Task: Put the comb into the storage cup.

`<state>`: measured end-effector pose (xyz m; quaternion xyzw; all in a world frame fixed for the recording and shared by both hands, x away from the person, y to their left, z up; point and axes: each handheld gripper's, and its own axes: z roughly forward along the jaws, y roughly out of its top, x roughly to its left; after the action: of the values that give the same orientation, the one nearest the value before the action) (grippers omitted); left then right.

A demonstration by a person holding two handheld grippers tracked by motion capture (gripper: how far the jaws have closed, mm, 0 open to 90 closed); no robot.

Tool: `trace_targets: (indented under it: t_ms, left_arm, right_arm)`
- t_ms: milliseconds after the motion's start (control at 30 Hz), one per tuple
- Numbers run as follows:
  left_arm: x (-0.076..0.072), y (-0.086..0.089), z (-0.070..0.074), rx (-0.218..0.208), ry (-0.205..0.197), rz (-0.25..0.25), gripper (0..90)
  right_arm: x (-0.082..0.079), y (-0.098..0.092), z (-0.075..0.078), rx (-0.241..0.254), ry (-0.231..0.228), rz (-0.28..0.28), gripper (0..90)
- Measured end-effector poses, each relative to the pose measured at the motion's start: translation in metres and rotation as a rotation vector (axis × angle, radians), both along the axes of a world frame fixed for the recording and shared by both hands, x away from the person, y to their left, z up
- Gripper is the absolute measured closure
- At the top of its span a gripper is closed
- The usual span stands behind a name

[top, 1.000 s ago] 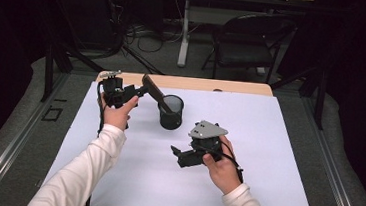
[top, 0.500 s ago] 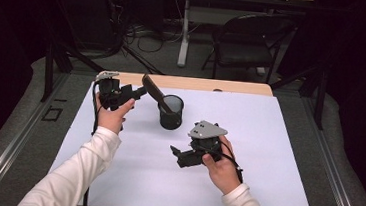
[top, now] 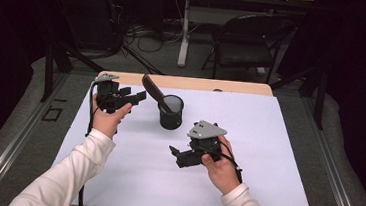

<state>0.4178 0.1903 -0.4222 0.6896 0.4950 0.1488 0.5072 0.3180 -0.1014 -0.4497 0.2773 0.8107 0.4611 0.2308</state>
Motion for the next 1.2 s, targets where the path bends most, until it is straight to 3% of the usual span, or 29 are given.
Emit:
trace_targets:
  t_ms: [267,600,767,867,1200]
  left_arm:
    - [-0.007,0.0,0.002,0.025,0.006,-0.067,22.3]
    - [-0.019,0.0,0.004,0.027,0.01,-0.148,15.4]
    - [-0.026,-0.004,0.005,0.074,-0.009,-0.194,13.3]
    - [-0.03,-0.007,0.006,0.08,-0.016,-0.232,6.4]
    - [-0.042,-0.013,0.005,0.09,-0.042,-0.286,5.7]
  right_arm:
    - [0.0,0.001,0.0,-0.004,0.0,0.001,0.0]
    - [0.0,0.002,-0.001,-0.007,0.0,0.006,0.0]
    - [-0.001,0.002,0.0,-0.009,-0.001,0.008,0.0]
    - [-0.001,0.002,0.0,-0.008,-0.001,0.007,0.0]
    - [0.0,-0.003,0.005,-0.004,-0.004,0.003,0.0]
